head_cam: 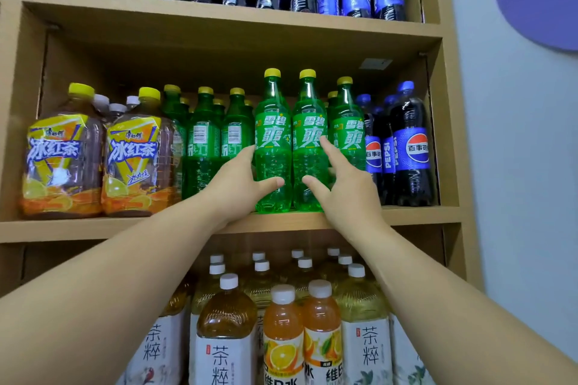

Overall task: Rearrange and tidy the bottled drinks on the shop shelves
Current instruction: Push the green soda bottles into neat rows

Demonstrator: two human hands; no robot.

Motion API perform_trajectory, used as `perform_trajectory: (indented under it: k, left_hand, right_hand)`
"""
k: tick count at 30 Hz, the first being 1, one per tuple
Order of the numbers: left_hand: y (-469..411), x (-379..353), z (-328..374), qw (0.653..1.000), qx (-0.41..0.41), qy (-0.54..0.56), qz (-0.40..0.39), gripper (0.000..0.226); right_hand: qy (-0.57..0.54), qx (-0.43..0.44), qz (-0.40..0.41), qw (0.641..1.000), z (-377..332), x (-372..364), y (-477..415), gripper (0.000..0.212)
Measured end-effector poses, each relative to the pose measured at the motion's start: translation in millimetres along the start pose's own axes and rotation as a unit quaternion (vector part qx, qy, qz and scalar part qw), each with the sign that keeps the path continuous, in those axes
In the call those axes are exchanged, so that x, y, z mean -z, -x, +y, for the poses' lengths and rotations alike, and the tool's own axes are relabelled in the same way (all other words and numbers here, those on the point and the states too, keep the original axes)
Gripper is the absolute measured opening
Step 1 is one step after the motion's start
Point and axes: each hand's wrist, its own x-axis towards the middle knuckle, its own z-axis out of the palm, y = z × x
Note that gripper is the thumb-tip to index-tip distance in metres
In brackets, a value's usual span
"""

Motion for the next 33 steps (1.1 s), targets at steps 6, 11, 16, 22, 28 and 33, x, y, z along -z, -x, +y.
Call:
perform_trajectory:
  k: [6,11,16,22,28,33]
  left_hand:
    - [-0.9,-0.3,-1.1,1.000,0.013,0.028,-0.004,0.094]
    - [0.9,3.6,-4.1,0.999,0.011,0.031,-0.038,0.096]
    - [-0.9,-2.6,-2.1,0.999,0.014,-0.024,-0.024,0.096]
    - [13.0,-8.7,1.8,0.990,-0.007,-0.137,0.019,0.088]
    - [90.8,-26.7,-25.6,0.955,-0.114,-0.246,0.121,0.072]
    - [168.0,-38.1,-73.9,0.946,-0.177,-0.228,0.147,0.067]
  right_hand:
    - [0.022,0.013,0.014,1.000,4.1,-12.1,6.3,0.070]
    - [0.039,0.028,0.014,0.999,5.1,-9.5,11.8,0.069]
    - [0.041,0.025,0.020,0.999,6.9,-10.6,13.2,0.067]
    - [0.063,0.042,0.031,0.997,11.6,-18.5,30.4,0.050]
    - [0.105,0.096,0.019,0.990,25.6,-19.0,86.6,0.050]
    - [0.006,0.070,-0.007,0.998,26.9,-25.7,152.8,0.051]
